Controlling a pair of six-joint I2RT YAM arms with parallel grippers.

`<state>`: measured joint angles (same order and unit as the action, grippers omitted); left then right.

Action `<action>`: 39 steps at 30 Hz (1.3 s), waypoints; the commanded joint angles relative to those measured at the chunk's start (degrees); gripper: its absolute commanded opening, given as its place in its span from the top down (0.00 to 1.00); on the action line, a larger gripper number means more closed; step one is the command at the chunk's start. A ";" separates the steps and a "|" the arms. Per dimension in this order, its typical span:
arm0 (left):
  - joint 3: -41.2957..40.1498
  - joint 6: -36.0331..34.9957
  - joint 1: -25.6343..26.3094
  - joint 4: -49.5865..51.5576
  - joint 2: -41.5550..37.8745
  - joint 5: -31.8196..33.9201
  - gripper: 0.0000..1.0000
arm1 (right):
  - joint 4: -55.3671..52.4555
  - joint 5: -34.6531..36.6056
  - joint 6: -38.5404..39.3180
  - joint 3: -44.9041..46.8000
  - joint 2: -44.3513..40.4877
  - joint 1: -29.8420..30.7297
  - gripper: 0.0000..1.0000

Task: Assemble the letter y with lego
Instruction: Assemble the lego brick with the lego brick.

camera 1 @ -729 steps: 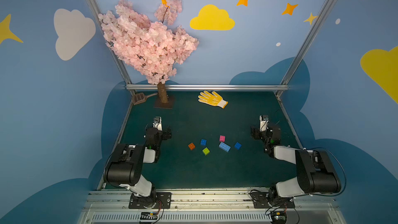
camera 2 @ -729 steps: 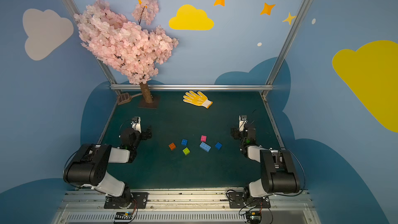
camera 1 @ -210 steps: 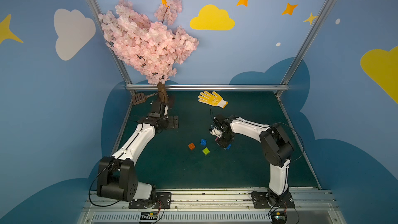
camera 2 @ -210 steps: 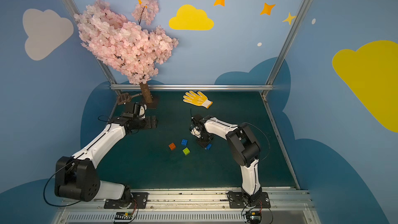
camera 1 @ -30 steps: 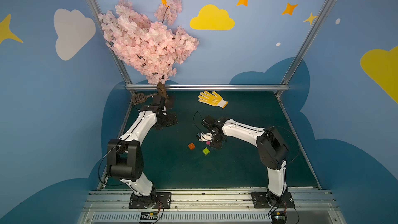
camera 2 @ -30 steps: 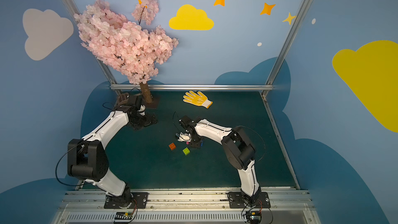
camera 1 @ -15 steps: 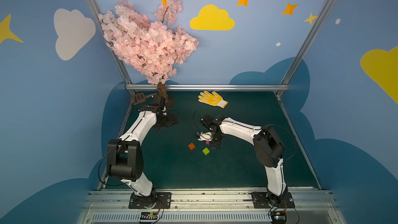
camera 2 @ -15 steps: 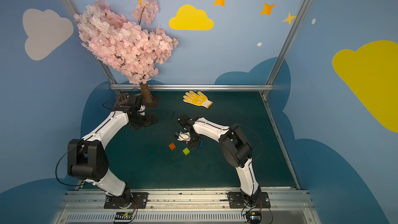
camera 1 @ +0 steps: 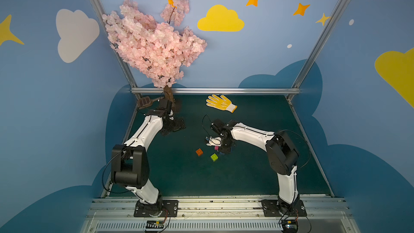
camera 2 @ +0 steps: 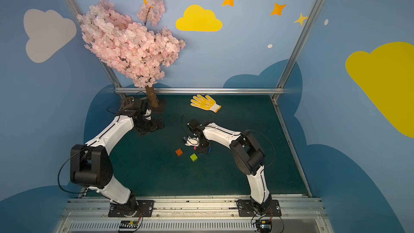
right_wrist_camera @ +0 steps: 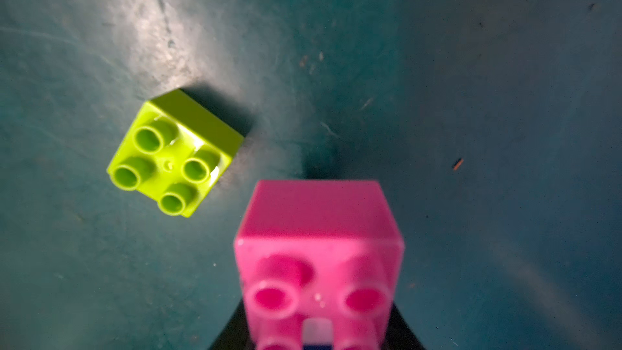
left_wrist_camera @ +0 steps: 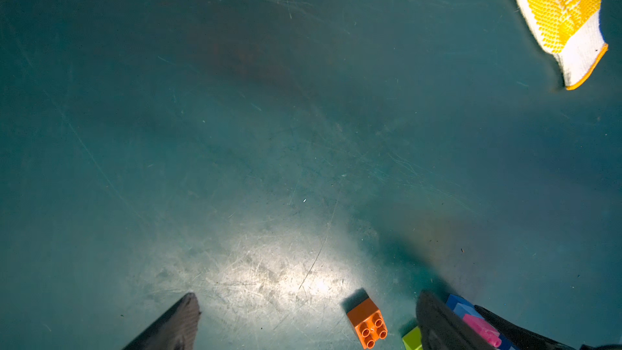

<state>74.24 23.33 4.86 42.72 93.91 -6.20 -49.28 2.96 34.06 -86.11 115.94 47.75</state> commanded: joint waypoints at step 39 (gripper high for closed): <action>-1.82 -1.52 -0.34 -1.21 -0.68 -0.22 0.00 | 2.19 -1.29 -4.09 1.48 -0.34 -1.38 0.58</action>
<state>72.10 22.61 4.86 40.95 93.71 -6.66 -46.89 1.87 30.57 -84.40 115.26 46.68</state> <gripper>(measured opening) 0.999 0.423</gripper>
